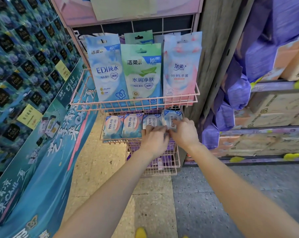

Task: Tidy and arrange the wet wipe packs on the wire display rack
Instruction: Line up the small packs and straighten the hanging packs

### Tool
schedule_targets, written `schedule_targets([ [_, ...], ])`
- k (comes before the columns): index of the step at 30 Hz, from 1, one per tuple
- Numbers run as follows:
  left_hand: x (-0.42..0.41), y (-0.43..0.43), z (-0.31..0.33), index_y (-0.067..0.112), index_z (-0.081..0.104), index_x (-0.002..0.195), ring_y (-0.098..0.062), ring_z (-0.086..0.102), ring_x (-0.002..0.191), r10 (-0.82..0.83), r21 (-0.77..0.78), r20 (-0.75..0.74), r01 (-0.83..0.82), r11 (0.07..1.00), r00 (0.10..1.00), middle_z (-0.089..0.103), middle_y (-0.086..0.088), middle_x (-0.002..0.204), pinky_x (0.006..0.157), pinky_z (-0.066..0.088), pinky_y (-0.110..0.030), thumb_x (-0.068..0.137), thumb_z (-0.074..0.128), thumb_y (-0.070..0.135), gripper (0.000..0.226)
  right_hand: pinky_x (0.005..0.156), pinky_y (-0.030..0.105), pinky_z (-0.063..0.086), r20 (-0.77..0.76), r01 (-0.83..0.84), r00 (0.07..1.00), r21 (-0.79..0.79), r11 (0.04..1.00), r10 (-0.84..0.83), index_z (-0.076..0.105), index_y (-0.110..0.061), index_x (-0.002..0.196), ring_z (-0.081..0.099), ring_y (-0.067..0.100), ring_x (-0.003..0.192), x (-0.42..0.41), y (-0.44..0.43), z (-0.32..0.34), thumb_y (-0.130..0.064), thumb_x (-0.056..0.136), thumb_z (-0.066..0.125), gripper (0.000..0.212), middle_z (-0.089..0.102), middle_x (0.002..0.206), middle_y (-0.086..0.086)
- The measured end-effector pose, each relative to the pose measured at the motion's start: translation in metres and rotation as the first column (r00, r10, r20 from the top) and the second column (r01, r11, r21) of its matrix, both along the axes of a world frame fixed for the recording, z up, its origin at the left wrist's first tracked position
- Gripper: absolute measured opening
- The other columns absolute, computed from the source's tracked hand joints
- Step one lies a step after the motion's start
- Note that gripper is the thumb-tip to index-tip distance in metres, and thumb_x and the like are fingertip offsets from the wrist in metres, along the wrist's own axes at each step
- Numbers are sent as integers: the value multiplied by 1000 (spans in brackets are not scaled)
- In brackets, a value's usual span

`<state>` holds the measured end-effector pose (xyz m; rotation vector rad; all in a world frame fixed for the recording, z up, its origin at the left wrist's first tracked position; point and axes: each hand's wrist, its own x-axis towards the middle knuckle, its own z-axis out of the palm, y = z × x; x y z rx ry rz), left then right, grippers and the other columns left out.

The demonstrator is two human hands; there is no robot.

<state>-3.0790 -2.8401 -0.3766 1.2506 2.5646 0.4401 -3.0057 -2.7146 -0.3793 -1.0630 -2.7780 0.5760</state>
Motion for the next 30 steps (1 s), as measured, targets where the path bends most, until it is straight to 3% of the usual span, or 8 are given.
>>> schedule_targets([
  [4,2,-6,-3,29,42,151,-41,27,141,-6,-149,-135,-14,989,991,28,-16,155,117,22,-55,100,42,40,52,92,40,45,27,-13,1000,22,1000,13,62,-23,136,52,38,113,4,-4,-1,-38,93,61,46,60,121,17],
  [11,-3,-6,2,34,42,153,-41,16,148,30,-171,-72,-42,984,997,16,-17,164,121,14,-54,101,38,42,53,99,44,41,110,-18,994,-52,998,24,52,-31,145,45,38,123,-2,-2,7,-40,98,52,48,52,134,14],
  [14,-2,-11,5,33,55,145,-40,21,148,159,-19,-21,-160,987,987,28,-13,162,121,17,-53,100,44,41,47,97,41,49,-121,78,987,-212,974,-105,61,-29,139,58,37,116,3,-5,8,-35,93,60,46,65,125,12],
  [19,-2,-37,12,24,66,127,-35,51,126,329,258,51,-330,908,943,56,-9,137,110,37,-49,99,52,39,35,92,29,53,-401,49,891,-377,925,-210,73,-17,122,68,11,93,18,-21,21,-26,93,68,30,76,106,-2],
  [22,2,-59,25,21,69,112,-20,63,102,306,507,96,-311,804,947,62,2,113,97,50,-49,97,54,35,25,87,23,53,-529,-22,833,-323,946,-161,76,-17,111,67,3,89,27,-39,37,-25,94,67,21,76,100,-7],
  [24,5,-76,37,16,68,102,-15,62,87,294,698,13,-219,681,956,62,4,100,89,53,-47,95,57,27,17,81,16,50,-604,-85,794,-236,968,-77,77,-19,106,64,-2,82,31,-52,49,-24,94,68,16,74,95,-10],
  [27,3,-97,63,8,62,97,-25,58,84,384,869,-77,-127,479,920,59,-5,94,74,51,-43,94,59,13,7,81,13,49,-736,-177,677,-143,974,15,76,-19,105,65,-3,81,31,-70,79,-20,93,71,13,72,92,-12],
  [30,-11,-109,100,3,56,102,-30,56,85,480,936,-79,-100,336,874,55,-8,97,76,48,-41,94,58,9,10,81,13,50,-836,-229,548,-103,968,41,76,-15,106,66,1,81,22,-86,118,-14,92,72,15,73,92,-8],
])
